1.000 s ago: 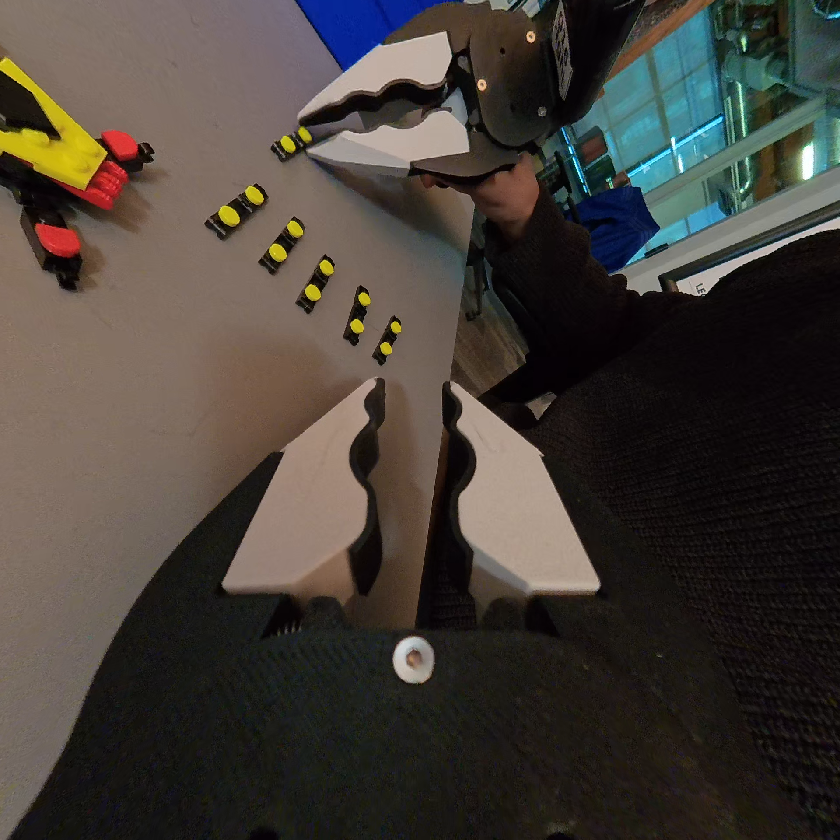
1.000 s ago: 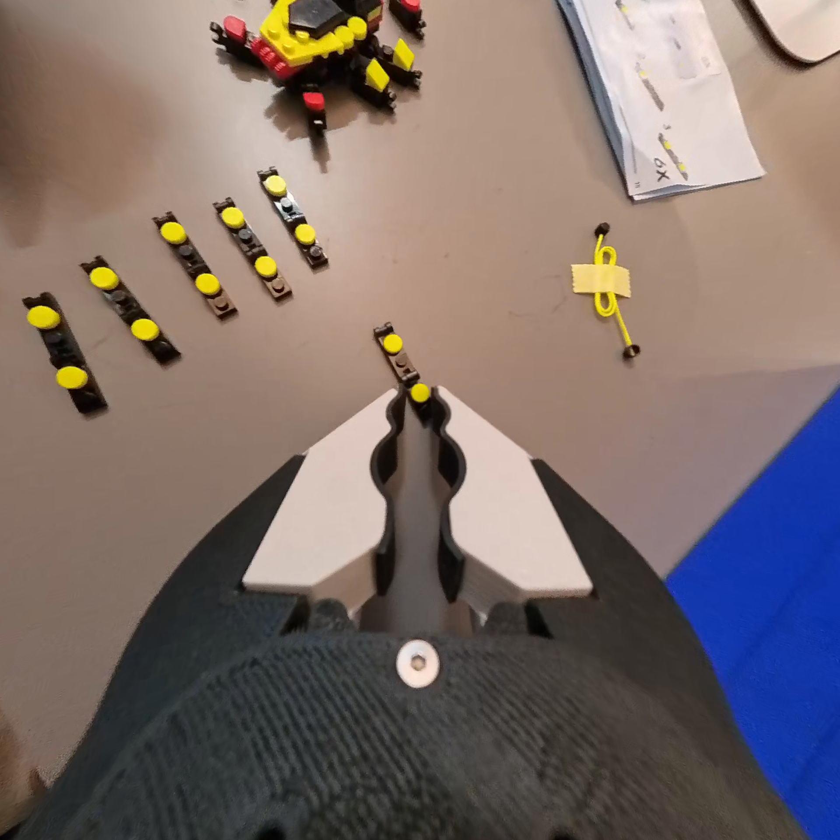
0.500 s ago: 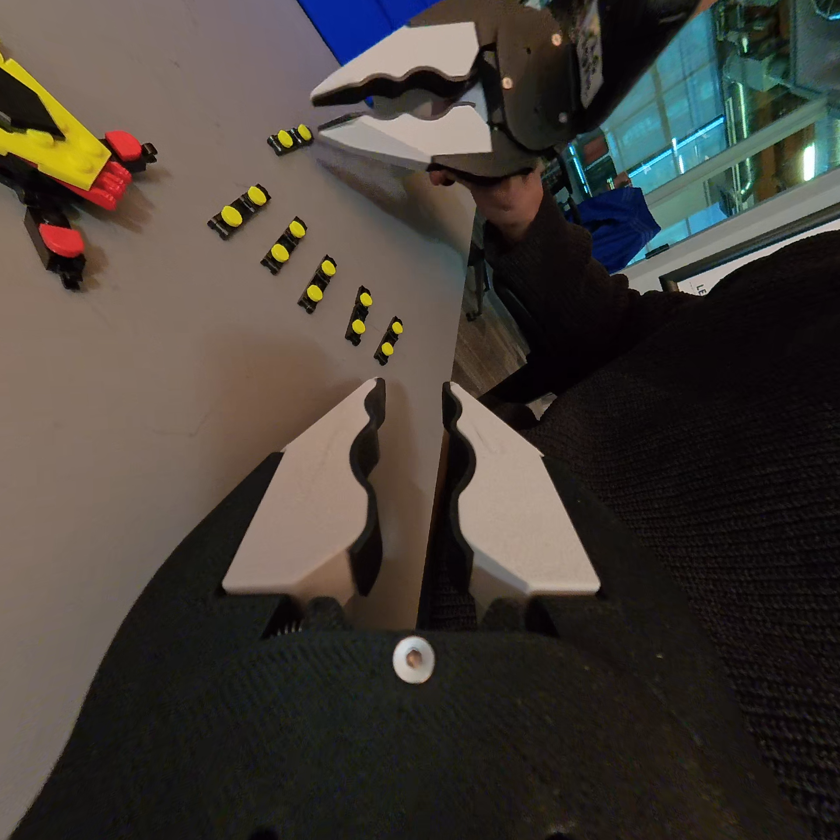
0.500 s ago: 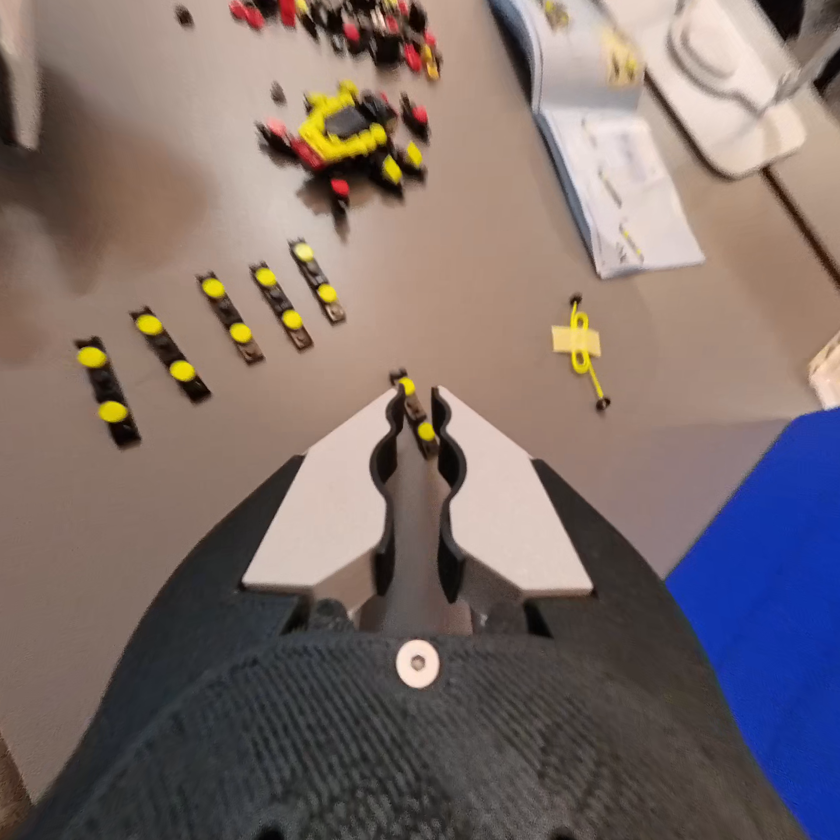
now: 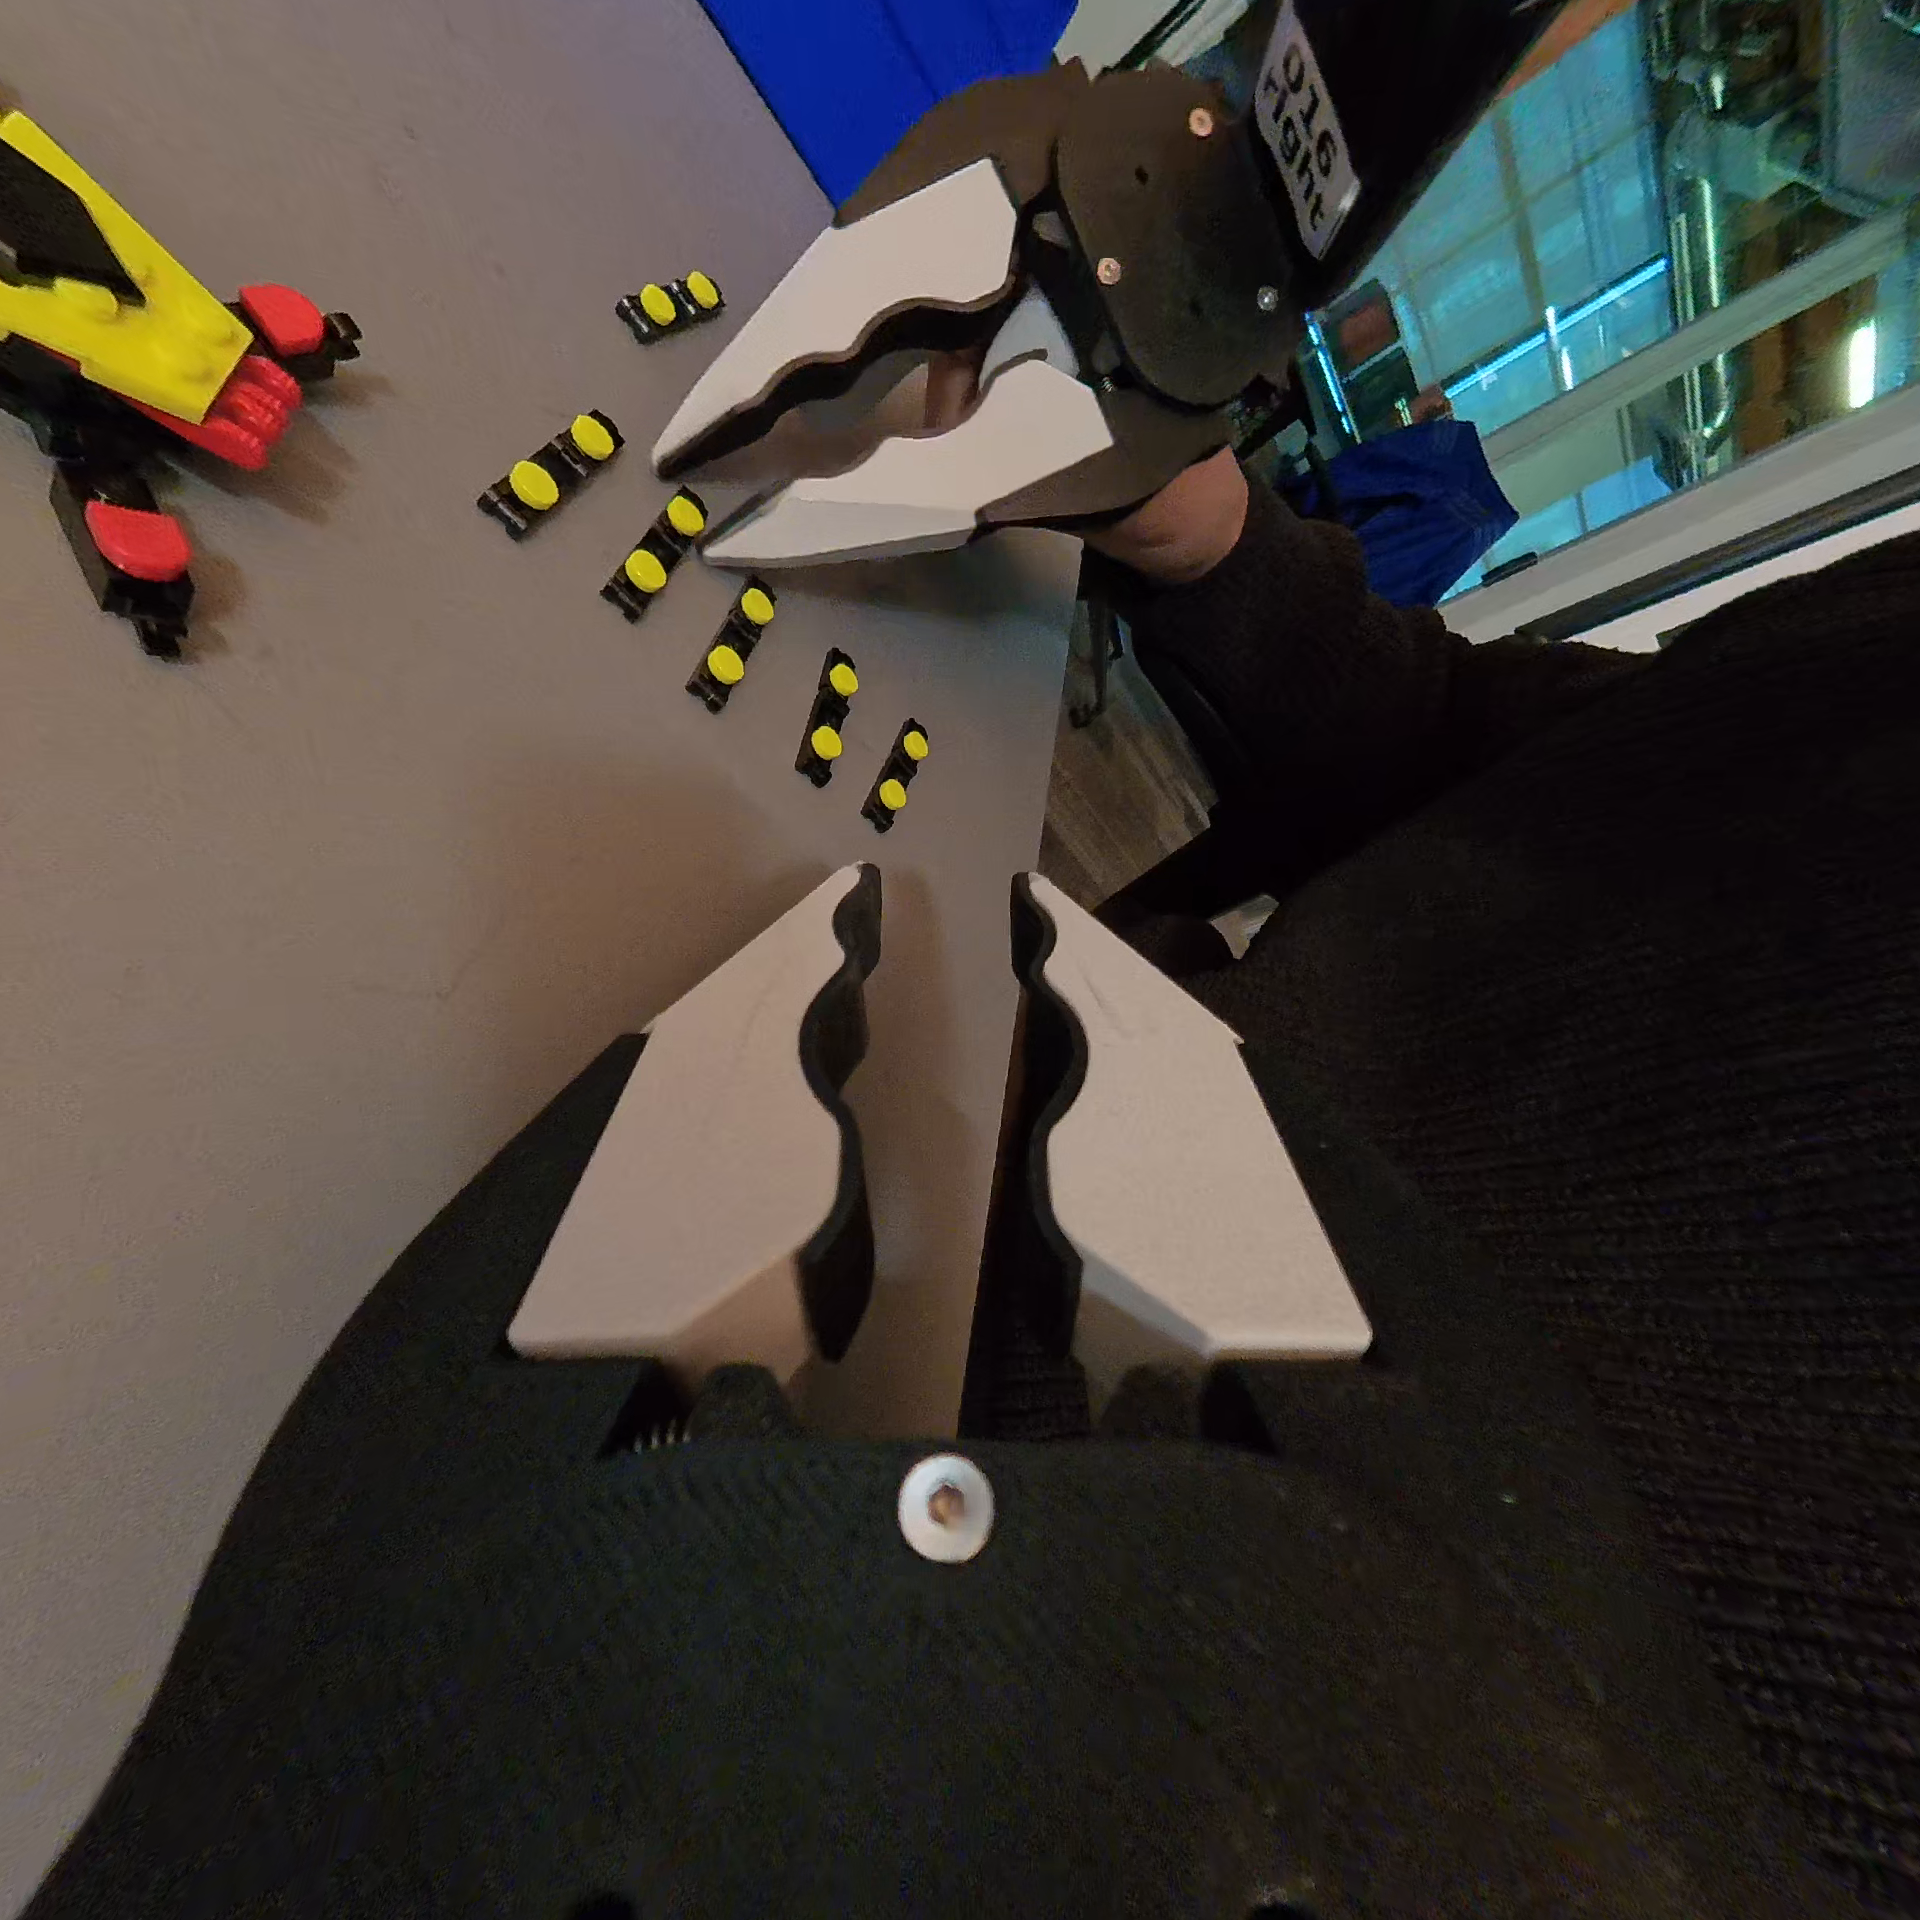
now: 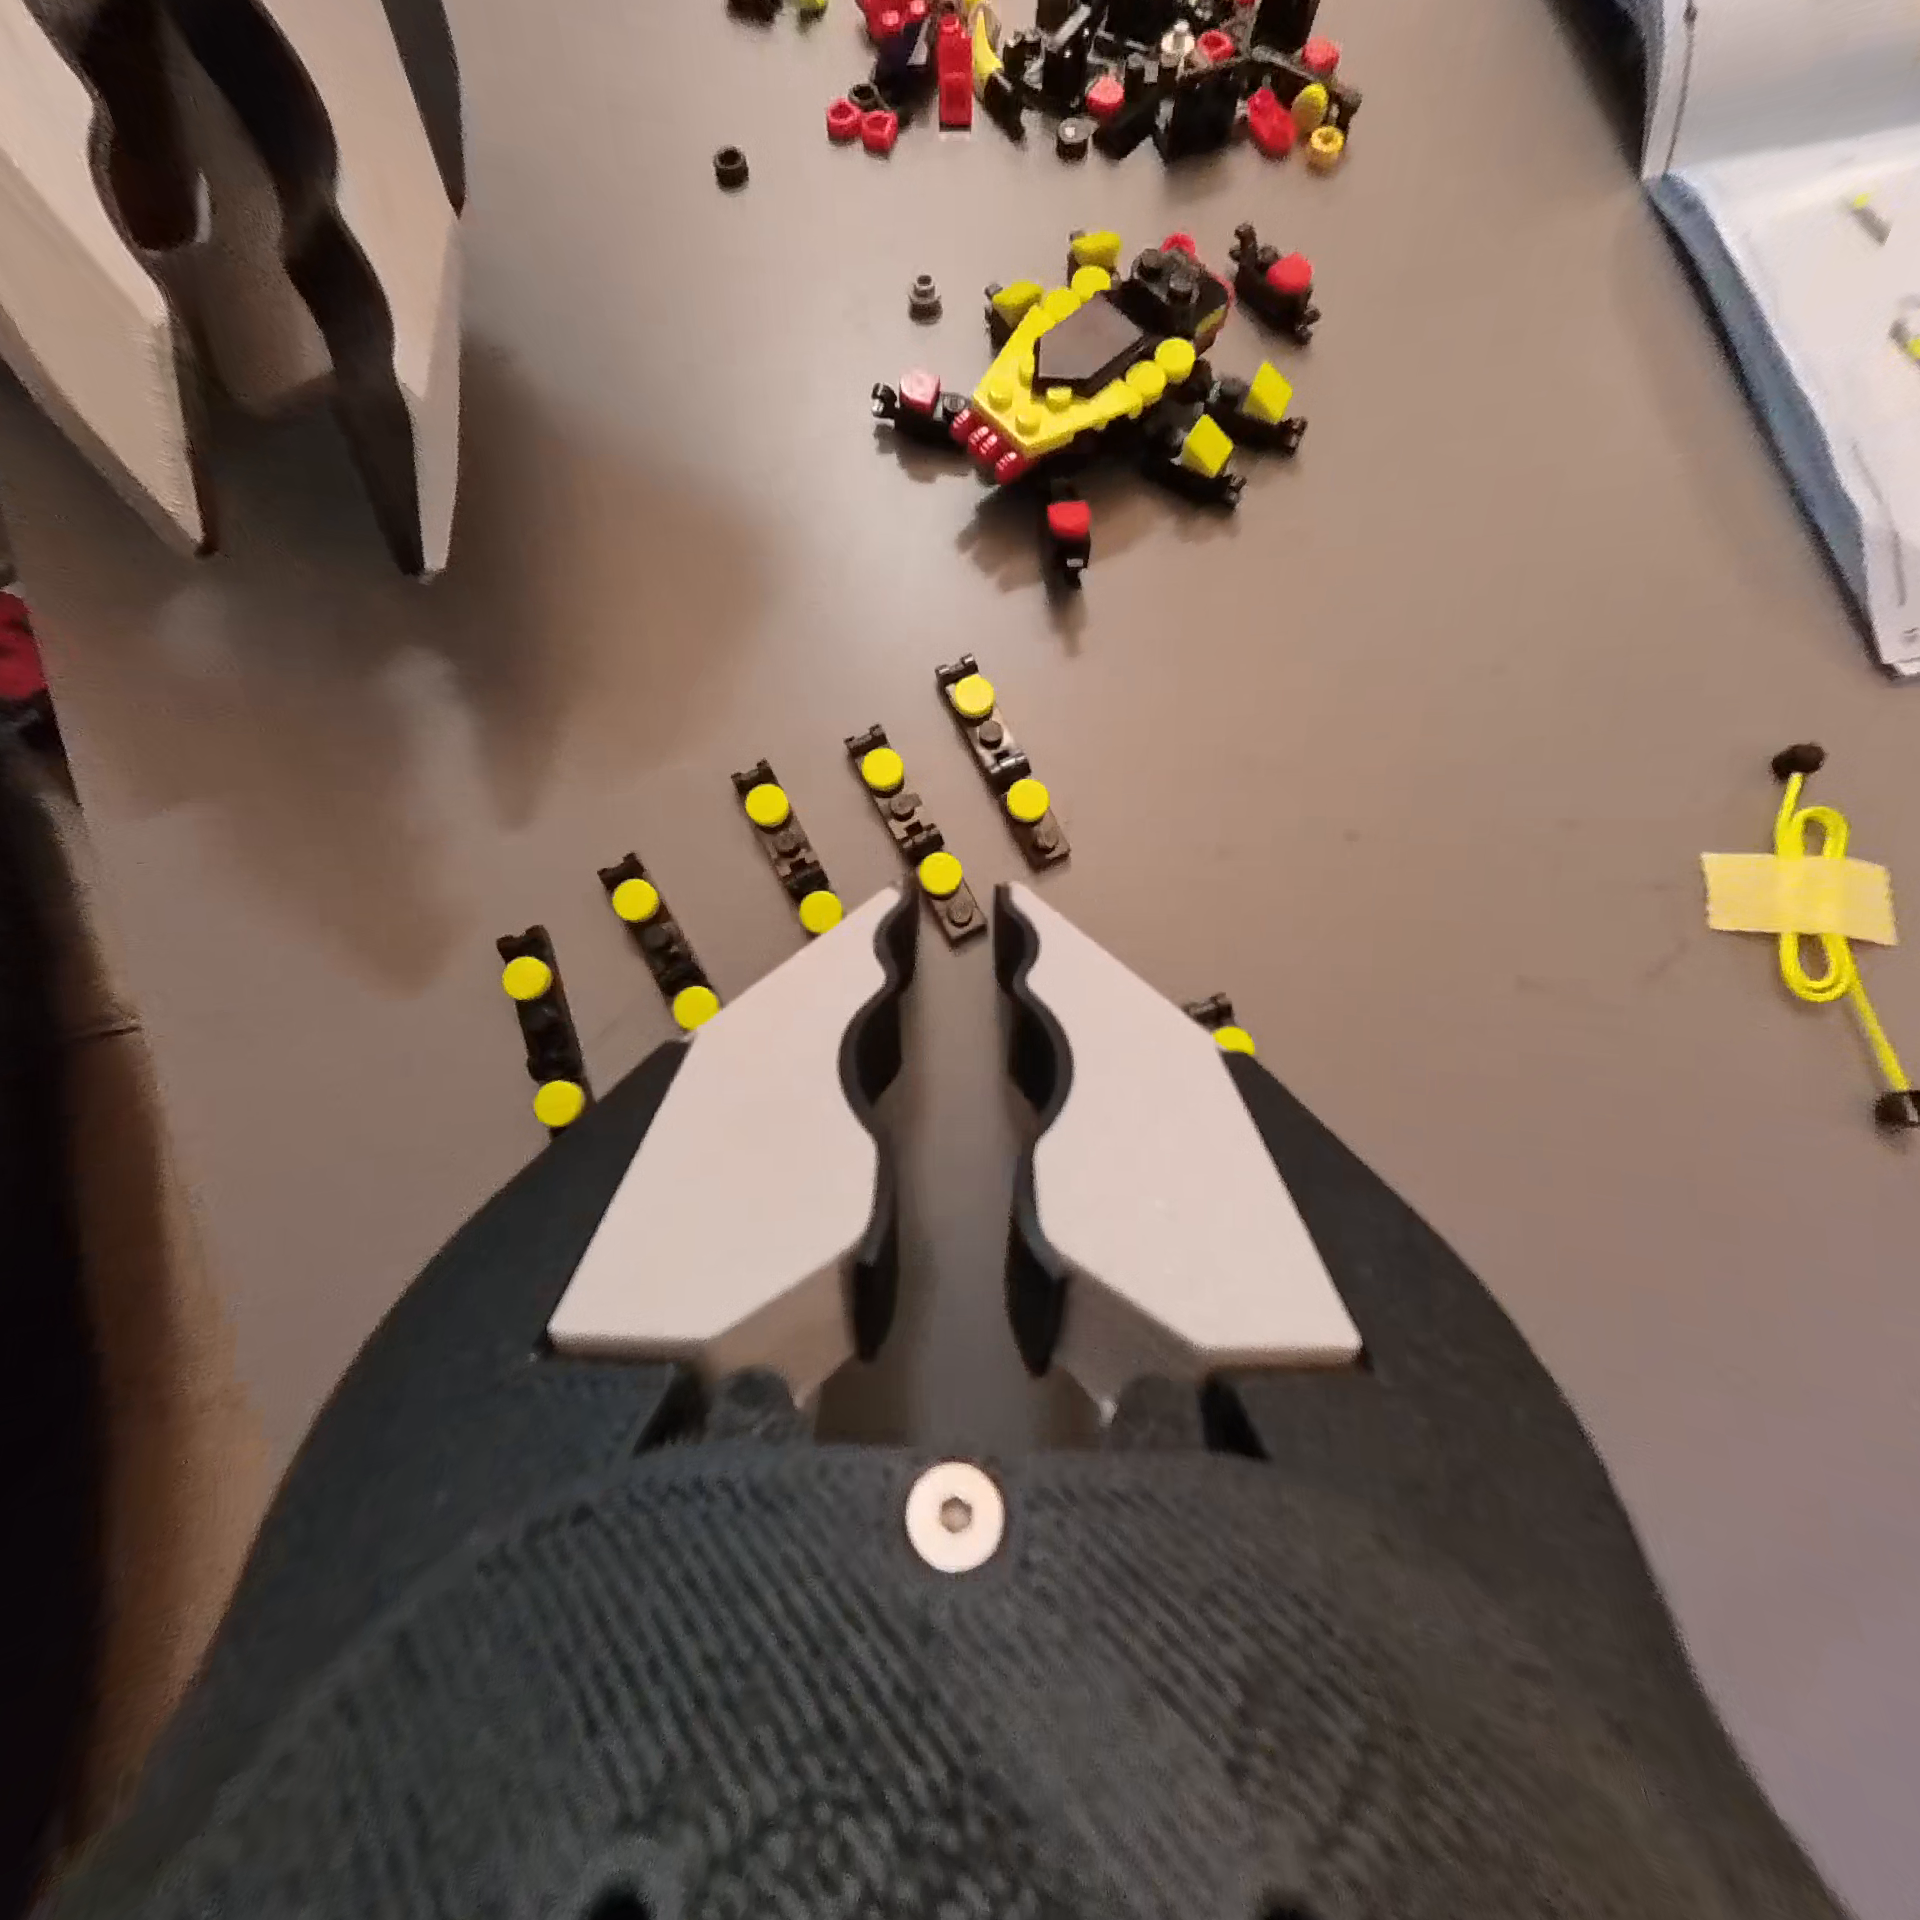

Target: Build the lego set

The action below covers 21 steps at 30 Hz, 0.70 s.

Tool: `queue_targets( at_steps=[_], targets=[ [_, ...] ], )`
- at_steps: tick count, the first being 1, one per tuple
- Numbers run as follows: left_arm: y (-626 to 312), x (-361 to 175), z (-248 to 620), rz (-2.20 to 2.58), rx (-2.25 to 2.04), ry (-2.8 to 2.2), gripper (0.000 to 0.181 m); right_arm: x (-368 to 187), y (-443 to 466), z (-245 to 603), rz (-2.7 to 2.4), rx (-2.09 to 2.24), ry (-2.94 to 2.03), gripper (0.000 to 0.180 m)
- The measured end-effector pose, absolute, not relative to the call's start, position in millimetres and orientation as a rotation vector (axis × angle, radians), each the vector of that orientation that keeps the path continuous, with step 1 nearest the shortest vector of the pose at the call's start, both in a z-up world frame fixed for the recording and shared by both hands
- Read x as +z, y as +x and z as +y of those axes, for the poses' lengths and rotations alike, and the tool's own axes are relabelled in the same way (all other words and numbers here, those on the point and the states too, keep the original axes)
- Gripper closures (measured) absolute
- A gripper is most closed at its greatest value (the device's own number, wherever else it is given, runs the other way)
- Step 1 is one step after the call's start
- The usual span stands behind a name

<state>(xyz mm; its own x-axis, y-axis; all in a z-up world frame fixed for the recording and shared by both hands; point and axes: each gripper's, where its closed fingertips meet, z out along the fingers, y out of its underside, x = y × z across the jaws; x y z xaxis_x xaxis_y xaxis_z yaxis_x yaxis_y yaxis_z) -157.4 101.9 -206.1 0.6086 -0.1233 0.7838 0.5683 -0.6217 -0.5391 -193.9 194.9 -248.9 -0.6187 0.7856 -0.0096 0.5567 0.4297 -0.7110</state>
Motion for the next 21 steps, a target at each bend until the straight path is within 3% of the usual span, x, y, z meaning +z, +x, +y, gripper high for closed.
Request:
queue_targets(
  at_steps=[21],
  targets=[
    [-159.4,-208.1,100.9,-0.361,-1.054,-2.011,0.157,-249.4,-164.1,263.9,-2.360,0.865,-1.185,0.172]
  ],
)
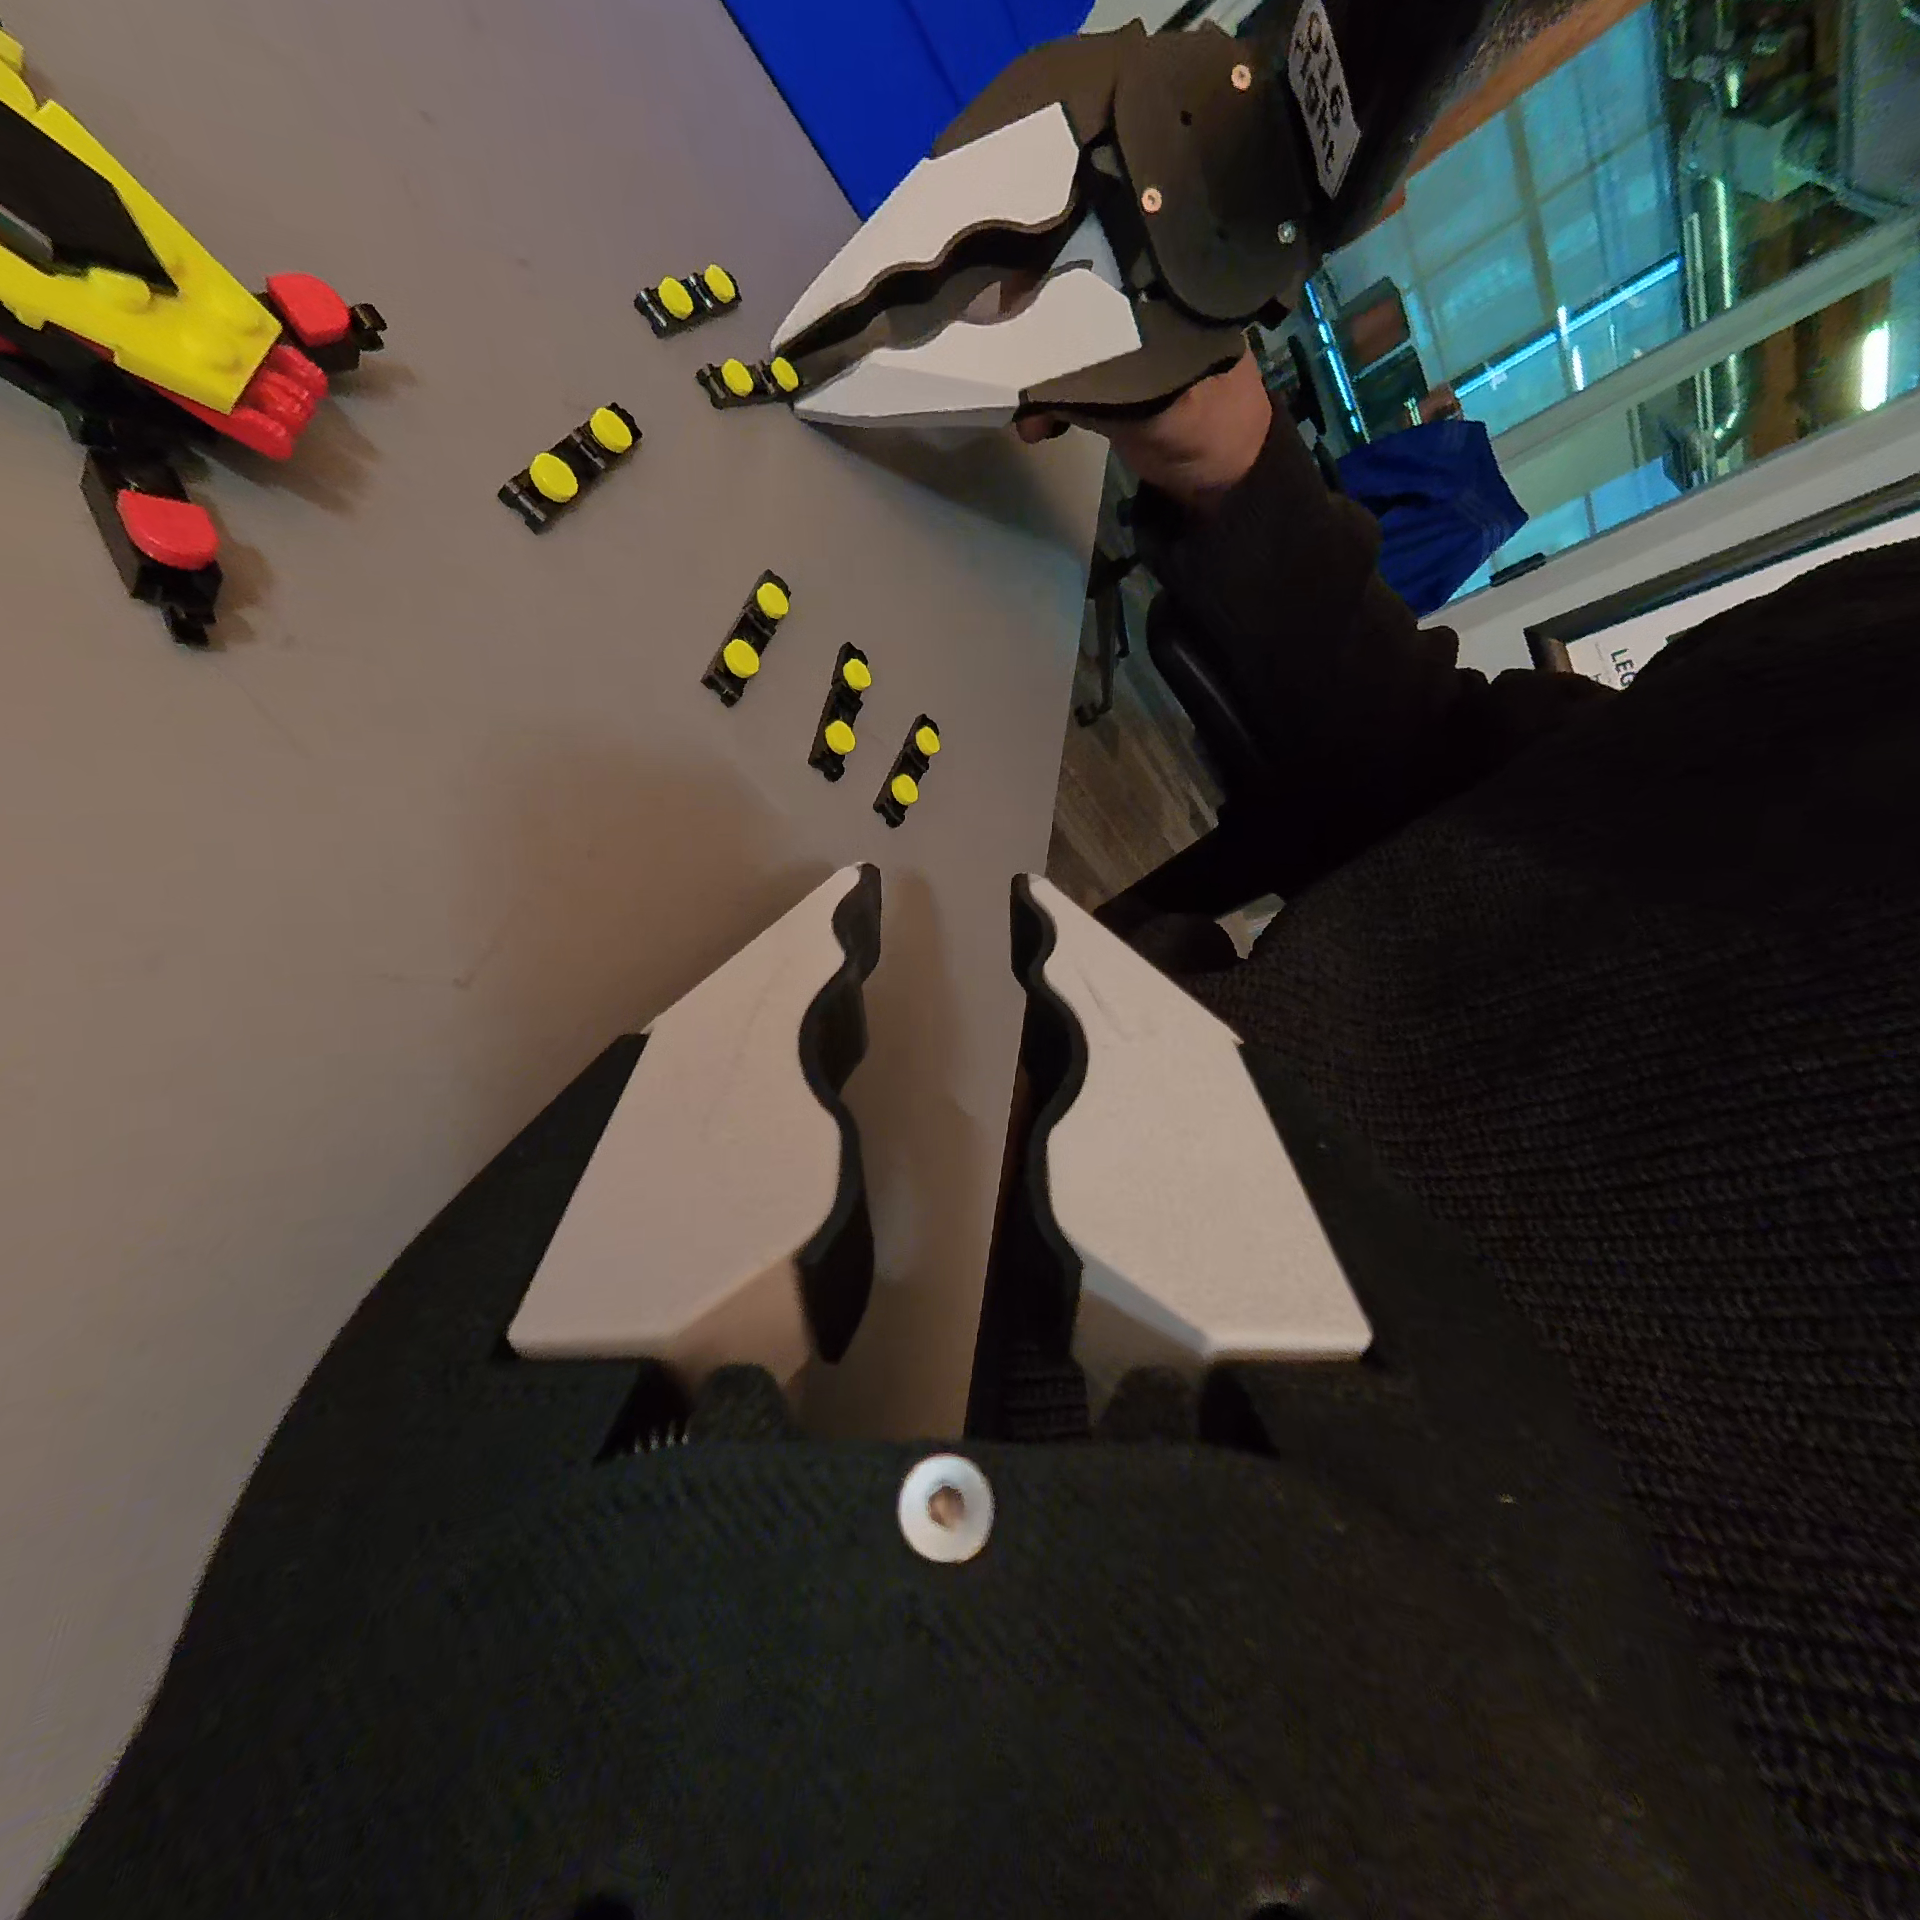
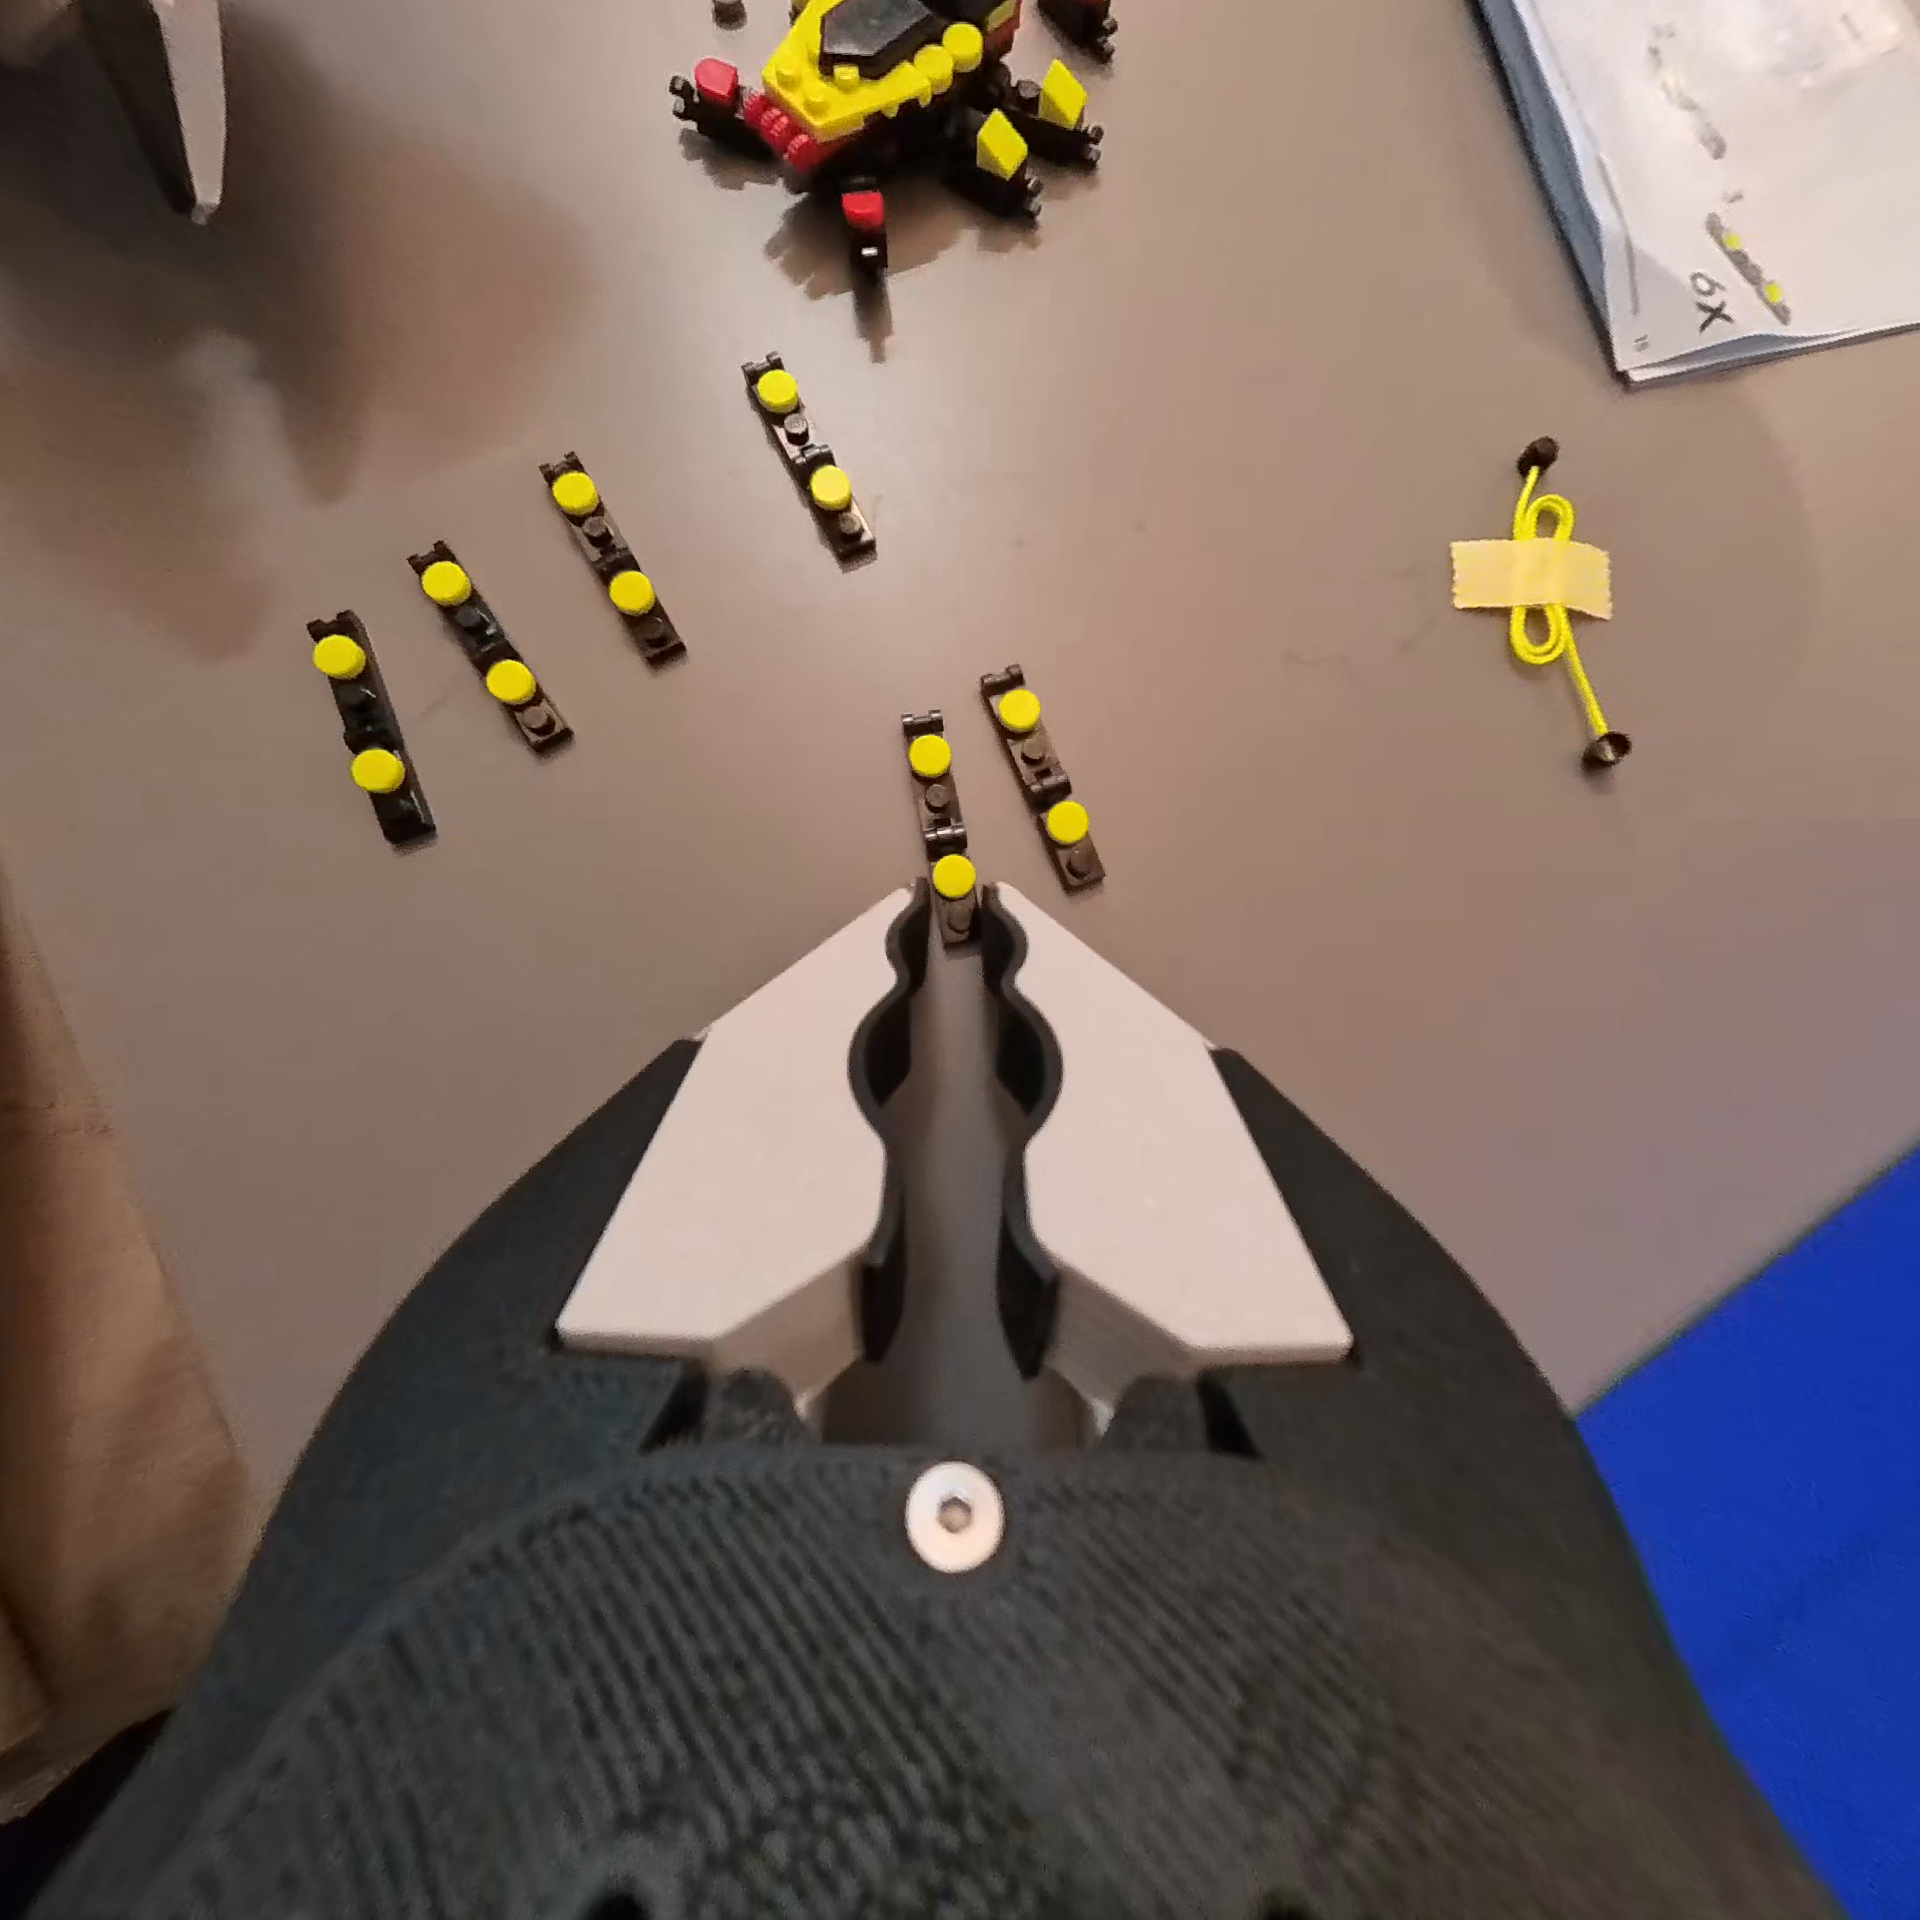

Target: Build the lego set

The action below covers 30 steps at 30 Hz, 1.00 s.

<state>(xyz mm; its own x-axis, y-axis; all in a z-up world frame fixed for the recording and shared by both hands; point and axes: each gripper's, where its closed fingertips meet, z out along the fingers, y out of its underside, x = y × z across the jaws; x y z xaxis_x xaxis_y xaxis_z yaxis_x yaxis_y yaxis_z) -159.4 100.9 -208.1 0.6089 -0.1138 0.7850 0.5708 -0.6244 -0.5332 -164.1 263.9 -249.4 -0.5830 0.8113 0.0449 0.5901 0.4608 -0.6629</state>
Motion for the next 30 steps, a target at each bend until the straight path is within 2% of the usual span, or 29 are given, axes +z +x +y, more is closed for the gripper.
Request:
queue_targets(
  at_steps=[17,25,30],
  targets=[
    [-158.8,-209.3,101.0,-0.365,-1.069,-2.012,0.157,-249.1,-169.9,255.6,-2.362,0.840,-1.138,0.173],
    [-158.2,-209.7,101.0,-0.363,-1.068,-2.016,0.157,-248.4,-170.1,261.1,-2.351,0.798,-1.134,0.168],
    [-157.7,-209.4,100.9,-0.358,-1.069,-2.015,0.157,-236.0,-171.1,247.1,-2.333,0.903,-1.106,0.168]
  ],
)
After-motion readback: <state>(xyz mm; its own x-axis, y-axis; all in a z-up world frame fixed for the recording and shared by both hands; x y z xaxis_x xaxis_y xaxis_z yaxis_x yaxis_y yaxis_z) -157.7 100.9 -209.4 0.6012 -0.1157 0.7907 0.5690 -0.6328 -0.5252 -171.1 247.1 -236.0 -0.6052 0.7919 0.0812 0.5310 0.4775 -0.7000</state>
